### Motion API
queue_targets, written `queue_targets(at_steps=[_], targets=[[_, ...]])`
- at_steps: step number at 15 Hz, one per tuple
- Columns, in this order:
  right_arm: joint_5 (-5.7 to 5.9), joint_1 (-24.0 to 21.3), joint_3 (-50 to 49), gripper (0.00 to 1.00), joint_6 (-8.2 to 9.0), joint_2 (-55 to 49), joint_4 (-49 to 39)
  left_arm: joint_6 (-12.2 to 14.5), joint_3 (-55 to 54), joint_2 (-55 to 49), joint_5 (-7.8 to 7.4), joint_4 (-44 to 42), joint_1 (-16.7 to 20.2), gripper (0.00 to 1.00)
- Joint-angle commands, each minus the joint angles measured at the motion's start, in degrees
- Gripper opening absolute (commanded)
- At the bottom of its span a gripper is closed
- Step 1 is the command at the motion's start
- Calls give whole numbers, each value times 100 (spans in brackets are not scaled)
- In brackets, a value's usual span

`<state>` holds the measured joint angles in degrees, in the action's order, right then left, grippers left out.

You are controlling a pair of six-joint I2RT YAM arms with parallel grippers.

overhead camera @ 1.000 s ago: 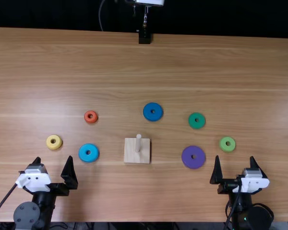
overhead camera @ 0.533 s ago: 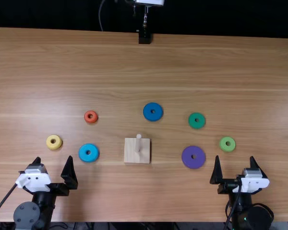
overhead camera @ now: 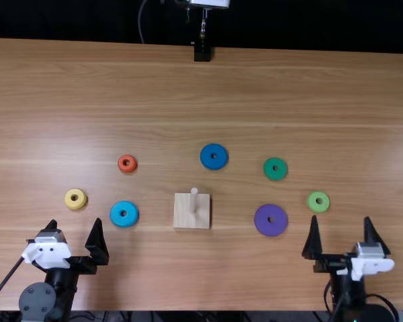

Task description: Build the Hanoi tower: stack the rings onto the peg from bottom to top in this color order: purple, dark blue, light blue, dark green, light green, yellow, orange.

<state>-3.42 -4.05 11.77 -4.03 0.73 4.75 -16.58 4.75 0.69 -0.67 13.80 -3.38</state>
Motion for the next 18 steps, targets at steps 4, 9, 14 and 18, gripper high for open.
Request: queue_targets(at_steps=[4, 9, 14, 18], targets=[[15, 414, 1293, 100, 76, 1025, -37, 23, -317, -69, -81, 107, 12, 100], [15, 1144, 2637, 100, 76, 3398, 1144, 23, -317, -69, -70, 107, 12, 100], [-101, 1706, 3385, 100, 1036, 4963, 2073, 23, -317, -69, -70, 107, 12, 100], [-987, 2023, 3666, 100, 1479, 5974, 3106, 23, -317, -69, -70, 107, 12, 100]])
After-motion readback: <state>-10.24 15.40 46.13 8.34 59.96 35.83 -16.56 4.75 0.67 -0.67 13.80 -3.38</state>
